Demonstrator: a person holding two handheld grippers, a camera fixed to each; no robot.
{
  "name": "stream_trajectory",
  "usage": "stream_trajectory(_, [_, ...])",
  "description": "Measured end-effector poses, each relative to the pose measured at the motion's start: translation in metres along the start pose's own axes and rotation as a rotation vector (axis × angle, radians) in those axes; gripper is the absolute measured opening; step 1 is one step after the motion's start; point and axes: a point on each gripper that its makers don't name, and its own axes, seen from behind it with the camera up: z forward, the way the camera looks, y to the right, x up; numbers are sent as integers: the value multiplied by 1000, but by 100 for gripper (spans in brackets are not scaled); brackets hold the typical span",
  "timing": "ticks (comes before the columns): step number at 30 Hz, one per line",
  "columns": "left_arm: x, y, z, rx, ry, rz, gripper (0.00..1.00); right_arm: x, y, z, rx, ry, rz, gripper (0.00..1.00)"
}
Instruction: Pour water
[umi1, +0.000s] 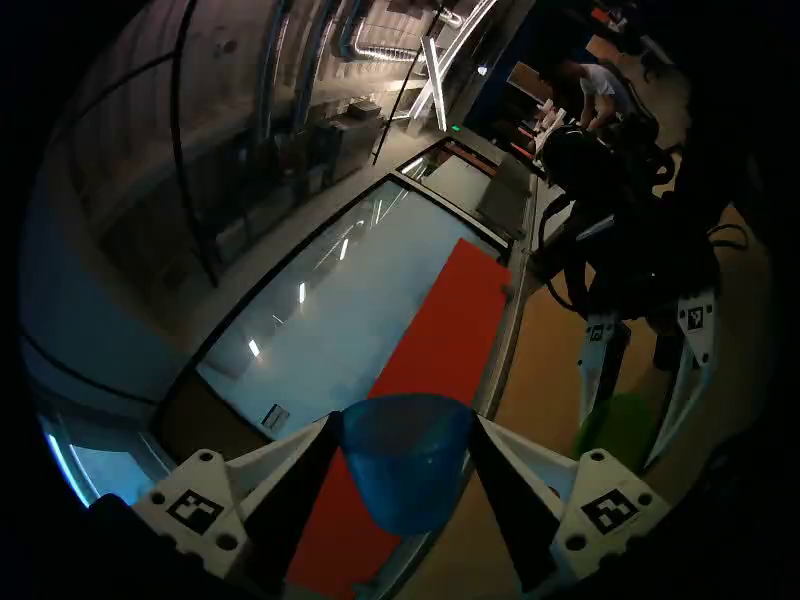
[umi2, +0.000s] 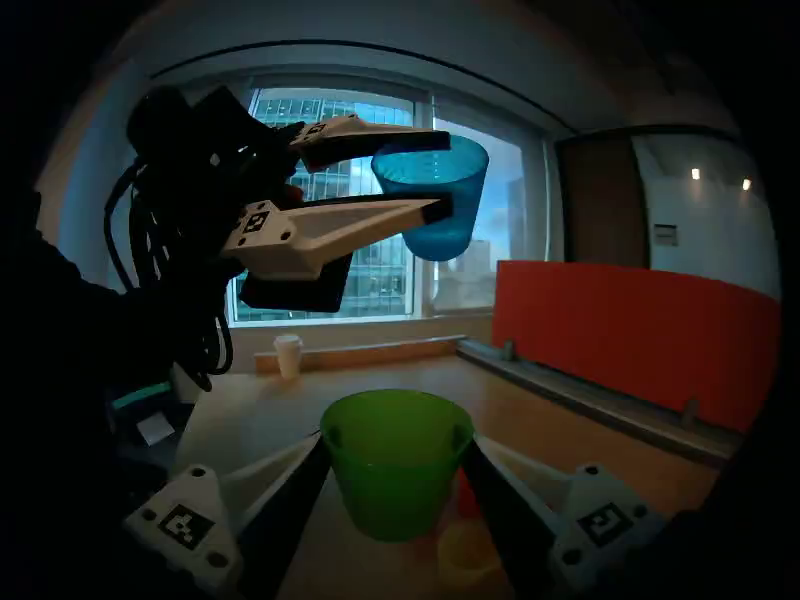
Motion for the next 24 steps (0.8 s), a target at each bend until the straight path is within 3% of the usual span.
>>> stream_trajectory(24, [5, -7, 4, 5, -15, 123, 89, 2, 3, -1, -8, 8, 1, 90])
